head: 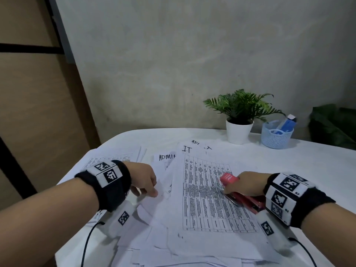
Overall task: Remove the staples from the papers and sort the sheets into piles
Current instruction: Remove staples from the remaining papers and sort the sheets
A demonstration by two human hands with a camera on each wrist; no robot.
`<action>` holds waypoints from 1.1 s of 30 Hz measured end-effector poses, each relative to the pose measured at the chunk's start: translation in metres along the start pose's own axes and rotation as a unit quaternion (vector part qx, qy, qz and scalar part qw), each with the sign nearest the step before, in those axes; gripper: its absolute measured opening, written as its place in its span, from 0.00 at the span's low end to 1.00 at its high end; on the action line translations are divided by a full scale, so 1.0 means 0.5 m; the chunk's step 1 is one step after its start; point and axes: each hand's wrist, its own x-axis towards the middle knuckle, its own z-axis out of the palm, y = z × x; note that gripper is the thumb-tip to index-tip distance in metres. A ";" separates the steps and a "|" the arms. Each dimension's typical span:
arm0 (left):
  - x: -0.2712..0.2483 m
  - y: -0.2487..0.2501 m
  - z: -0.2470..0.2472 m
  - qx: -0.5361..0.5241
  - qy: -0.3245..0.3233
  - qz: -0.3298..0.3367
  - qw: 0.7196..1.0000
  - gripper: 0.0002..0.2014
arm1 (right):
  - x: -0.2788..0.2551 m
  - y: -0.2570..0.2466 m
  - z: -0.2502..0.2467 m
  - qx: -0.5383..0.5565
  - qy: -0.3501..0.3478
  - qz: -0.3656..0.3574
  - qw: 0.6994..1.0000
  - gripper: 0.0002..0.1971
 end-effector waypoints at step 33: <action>0.011 -0.002 0.019 -0.128 0.009 -0.029 0.991 0.25 | 0.015 0.042 -0.025 0.038 -0.002 0.010 0.999 0.25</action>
